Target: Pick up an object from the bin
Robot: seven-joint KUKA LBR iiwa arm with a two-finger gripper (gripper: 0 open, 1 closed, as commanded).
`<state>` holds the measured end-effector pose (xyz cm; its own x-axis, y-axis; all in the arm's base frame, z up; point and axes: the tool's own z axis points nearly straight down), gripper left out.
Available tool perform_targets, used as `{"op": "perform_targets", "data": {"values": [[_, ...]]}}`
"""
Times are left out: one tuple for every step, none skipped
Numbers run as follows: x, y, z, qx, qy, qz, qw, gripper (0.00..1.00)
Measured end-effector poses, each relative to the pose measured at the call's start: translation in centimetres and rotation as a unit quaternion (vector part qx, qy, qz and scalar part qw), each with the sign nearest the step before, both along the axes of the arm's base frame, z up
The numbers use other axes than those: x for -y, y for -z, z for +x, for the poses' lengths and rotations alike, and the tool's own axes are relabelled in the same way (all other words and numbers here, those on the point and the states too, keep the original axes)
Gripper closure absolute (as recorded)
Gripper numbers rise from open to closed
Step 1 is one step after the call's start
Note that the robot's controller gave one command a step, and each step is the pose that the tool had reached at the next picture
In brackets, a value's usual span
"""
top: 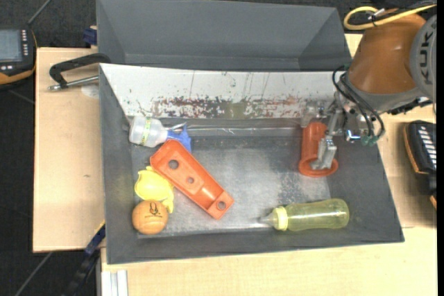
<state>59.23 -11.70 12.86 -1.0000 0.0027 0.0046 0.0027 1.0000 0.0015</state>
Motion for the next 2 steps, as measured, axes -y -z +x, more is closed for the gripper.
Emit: {"op": "perform_targets", "data": {"values": [[0.0, -0.5, 0.2, 0.0037, -0.001, -0.001, 1.0, 0.0], [1.9, 2.5, 0.3, 0.0034, -0.025, 0.0, 0.9997, 0.0]]}}
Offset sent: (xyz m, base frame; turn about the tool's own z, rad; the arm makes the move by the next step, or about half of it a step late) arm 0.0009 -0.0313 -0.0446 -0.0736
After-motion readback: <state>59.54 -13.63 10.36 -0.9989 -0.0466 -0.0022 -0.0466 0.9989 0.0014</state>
